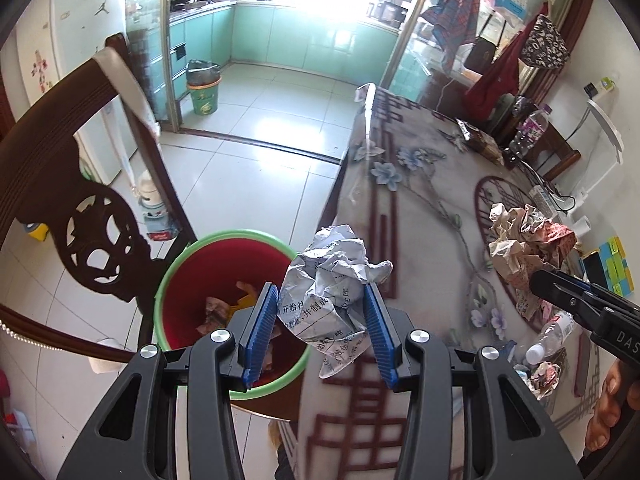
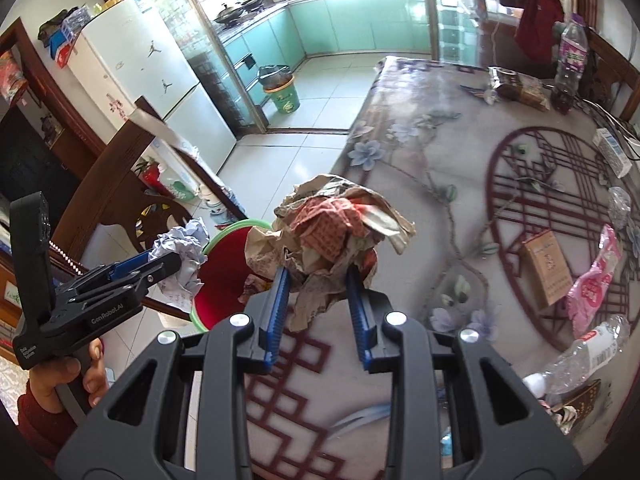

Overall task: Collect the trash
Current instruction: 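Carry both crumpled papers over the red bucket and open both grippers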

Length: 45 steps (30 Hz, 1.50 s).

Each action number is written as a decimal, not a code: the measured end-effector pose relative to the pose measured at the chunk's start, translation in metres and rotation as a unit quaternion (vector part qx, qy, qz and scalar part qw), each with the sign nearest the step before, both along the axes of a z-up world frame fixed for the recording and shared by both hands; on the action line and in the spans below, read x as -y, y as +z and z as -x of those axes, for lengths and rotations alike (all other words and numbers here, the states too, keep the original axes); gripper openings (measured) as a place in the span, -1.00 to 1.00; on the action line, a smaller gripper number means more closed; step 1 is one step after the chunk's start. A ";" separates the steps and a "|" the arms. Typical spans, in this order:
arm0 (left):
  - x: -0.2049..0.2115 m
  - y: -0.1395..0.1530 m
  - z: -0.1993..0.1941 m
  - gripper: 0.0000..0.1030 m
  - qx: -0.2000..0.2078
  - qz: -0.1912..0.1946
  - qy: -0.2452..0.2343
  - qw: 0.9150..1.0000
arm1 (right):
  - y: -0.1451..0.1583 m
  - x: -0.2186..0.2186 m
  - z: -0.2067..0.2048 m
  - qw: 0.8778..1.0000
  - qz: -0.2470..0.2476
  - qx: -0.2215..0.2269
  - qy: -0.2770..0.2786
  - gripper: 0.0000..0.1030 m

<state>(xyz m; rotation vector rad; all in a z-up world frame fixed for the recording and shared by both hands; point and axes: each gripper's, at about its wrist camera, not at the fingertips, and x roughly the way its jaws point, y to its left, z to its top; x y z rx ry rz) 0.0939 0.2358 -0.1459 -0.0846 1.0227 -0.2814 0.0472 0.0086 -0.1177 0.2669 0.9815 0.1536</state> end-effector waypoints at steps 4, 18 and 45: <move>-0.023 -0.011 -0.004 -0.18 -0.007 -0.013 0.019 1.000 | -0.005 -0.031 -0.010 1.000 -0.001 -0.010 0.030 -0.43; -0.069 -0.035 -0.028 -0.18 -0.030 -0.029 0.050 0.998 | -0.022 -0.098 -0.037 0.995 0.006 -0.033 0.092 -0.42; -0.068 -0.024 -0.058 0.17 -0.011 -0.020 0.053 0.998 | -0.023 -0.082 -0.050 0.998 -0.003 -0.035 0.060 -0.01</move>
